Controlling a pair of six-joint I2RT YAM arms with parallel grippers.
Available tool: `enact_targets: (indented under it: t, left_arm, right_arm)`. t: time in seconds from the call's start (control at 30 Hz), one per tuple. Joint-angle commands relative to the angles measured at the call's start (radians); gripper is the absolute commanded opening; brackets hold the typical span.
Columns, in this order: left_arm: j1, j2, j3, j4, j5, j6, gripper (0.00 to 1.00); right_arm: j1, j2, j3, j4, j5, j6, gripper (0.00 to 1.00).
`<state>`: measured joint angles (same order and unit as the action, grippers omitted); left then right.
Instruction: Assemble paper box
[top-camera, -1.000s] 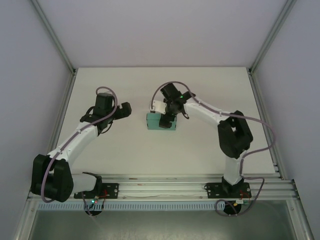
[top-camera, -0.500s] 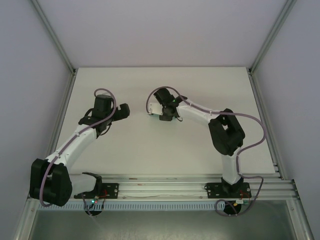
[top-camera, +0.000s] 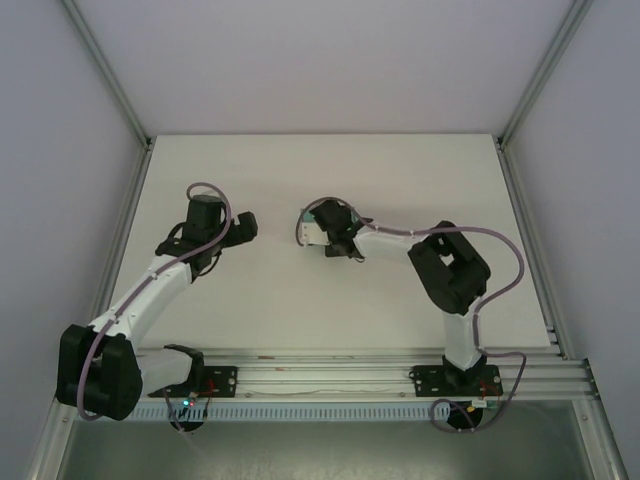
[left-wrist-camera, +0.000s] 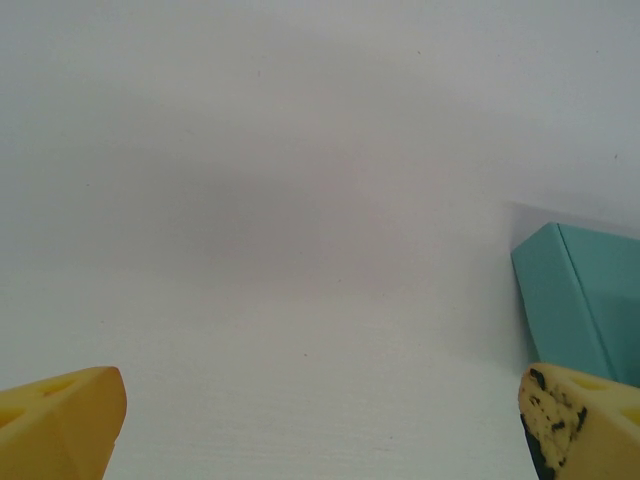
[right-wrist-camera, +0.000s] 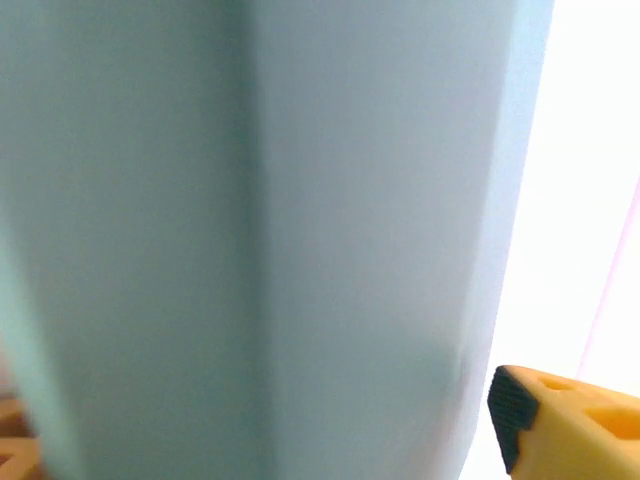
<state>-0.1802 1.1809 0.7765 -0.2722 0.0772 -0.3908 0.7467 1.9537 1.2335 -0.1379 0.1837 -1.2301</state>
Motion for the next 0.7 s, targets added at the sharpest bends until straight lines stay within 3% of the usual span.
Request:
enact_targets:
  t: [0.0,0.2,0.27,0.37,0.47,0.57,0.67]
  left_arm:
    - [0.012,-0.019,-0.027,0.034,0.007,0.013,1.0]
    - [0.027,0.017,-0.015,0.066,0.043,0.008,1.0]
    - [0.034,0.032,-0.003,0.069,0.044,0.017,1.0]
    - [0.055,0.041,0.003,0.091,0.03,0.031,1.0]
    - [0.104,0.028,-0.024,0.163,0.024,0.048,1.0]
    - [0.163,0.019,-0.057,0.227,0.005,0.072,1.0]
    - [0.188,0.025,-0.107,0.316,-0.092,0.128,1.0]
  right_arm:
    - [0.018,-0.1,-0.001,-0.082,-0.021,0.075,0.96]
    - [0.021,-0.215,0.034,-0.388,-0.219,0.181,1.0]
    - [0.018,-0.26,0.02,-0.397,-0.24,0.211,1.0]
    - [0.02,-0.366,-0.05,-0.318,-0.247,0.298,1.0]
    - [-0.009,-0.485,-0.131,-0.194,-0.214,0.5,1.0]
    - [-0.102,-0.605,-0.233,-0.077,-0.166,0.755,1.0]
    - [-0.24,-0.717,-0.39,0.071,-0.087,1.006,1.0]
